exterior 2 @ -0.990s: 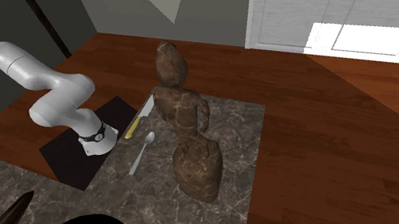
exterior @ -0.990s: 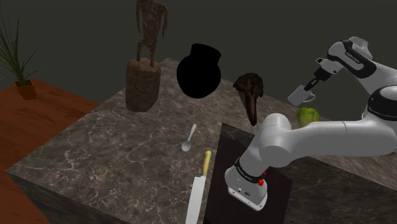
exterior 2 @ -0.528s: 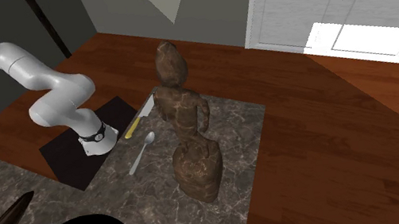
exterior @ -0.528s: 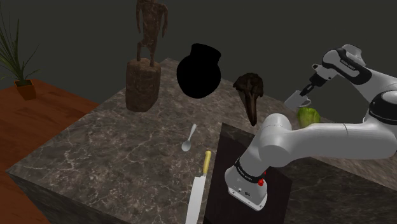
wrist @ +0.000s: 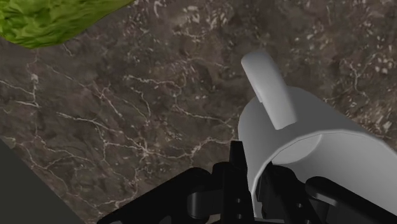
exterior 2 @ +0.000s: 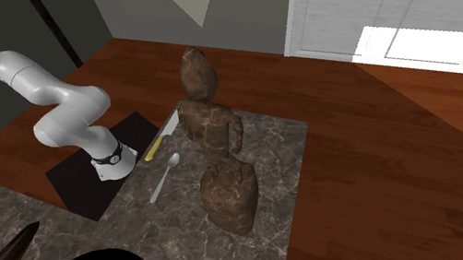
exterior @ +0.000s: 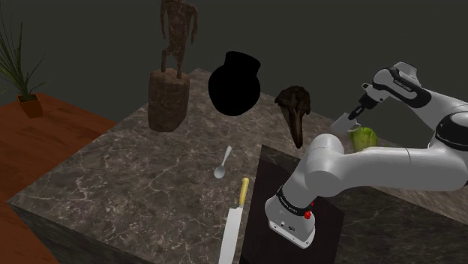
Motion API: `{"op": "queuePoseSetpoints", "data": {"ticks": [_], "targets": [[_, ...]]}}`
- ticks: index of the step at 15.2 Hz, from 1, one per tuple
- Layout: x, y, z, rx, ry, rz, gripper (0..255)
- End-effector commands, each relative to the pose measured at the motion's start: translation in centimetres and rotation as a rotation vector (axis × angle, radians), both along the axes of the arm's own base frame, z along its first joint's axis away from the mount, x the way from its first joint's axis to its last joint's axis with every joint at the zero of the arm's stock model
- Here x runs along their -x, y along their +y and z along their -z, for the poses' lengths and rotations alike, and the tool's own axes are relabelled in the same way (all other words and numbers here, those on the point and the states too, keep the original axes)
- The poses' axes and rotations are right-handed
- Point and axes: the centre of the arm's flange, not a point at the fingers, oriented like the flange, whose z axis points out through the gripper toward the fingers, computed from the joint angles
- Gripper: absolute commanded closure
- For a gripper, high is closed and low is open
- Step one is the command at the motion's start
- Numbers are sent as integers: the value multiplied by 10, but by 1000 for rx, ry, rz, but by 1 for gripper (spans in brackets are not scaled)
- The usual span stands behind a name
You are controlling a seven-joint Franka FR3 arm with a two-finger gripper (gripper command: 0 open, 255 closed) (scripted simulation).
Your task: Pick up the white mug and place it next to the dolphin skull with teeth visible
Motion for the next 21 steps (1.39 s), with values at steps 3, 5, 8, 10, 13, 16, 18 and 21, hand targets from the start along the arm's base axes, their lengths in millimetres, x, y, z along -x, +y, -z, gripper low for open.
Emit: {"op": "queuePoseSetpoints", "data": {"ticks": [3,5,8,10,13,16,18,21], "targets": [[0,0,21,0,0,0,255],[0,0,32,0,0,0,255],[0,0,47,0,0,0,255],[0,0,58,0,0,0,255],[0,0,74,0,0,0,255],[0,0,87,0,0,0,255],[0,0,87,0,0,0,255],[0,0,87,0,0,0,255]]}}
